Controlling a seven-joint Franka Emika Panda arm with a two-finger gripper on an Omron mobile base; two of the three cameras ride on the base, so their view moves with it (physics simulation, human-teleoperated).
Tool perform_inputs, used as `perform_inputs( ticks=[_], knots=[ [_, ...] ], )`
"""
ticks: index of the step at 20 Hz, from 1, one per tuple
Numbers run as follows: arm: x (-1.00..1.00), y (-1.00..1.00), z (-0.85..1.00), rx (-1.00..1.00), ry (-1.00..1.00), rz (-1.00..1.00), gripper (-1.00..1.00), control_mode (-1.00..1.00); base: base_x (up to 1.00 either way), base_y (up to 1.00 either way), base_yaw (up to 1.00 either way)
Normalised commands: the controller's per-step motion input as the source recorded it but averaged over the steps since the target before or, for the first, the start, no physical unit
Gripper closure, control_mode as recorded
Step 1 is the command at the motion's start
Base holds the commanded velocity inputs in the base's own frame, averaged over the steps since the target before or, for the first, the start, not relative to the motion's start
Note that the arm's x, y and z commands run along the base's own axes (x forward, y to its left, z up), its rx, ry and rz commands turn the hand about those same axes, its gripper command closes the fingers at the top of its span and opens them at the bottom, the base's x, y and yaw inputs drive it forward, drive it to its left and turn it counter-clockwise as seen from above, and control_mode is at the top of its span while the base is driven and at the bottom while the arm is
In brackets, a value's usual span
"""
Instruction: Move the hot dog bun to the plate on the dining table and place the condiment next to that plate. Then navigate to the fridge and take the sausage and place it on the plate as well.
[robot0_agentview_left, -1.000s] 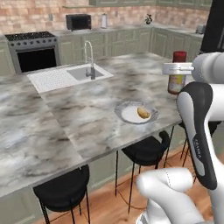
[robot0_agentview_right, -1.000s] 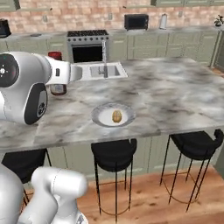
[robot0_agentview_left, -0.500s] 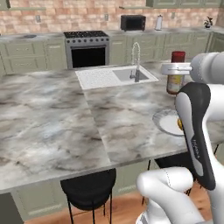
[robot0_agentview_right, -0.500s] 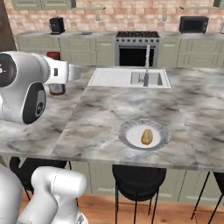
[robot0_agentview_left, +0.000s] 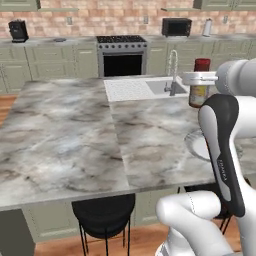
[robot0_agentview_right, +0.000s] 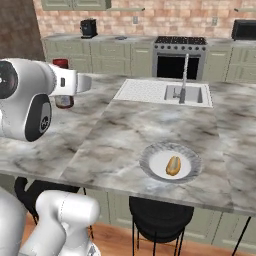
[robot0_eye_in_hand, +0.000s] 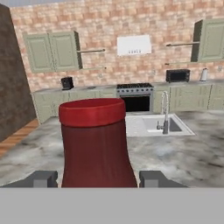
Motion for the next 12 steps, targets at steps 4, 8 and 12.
perform_inputs(
  ticks=[4, 8, 12],
  knots=[
    [0.0, 0.0, 0.0, 0.0, 0.0, 0.0, 1.0, 1.0, 0.52, -0.48, 0.14],
    [0.4, -0.47, -0.14, 0.08, 0.0, 0.09, 1.0, -1.0, 0.12, -0.14, 0.03],
    [0.6, -0.52, -0.53, 0.07, 0.0, 0.21, 1.0, -1.0, 0.0, 0.0, 0.0]
  ],
)
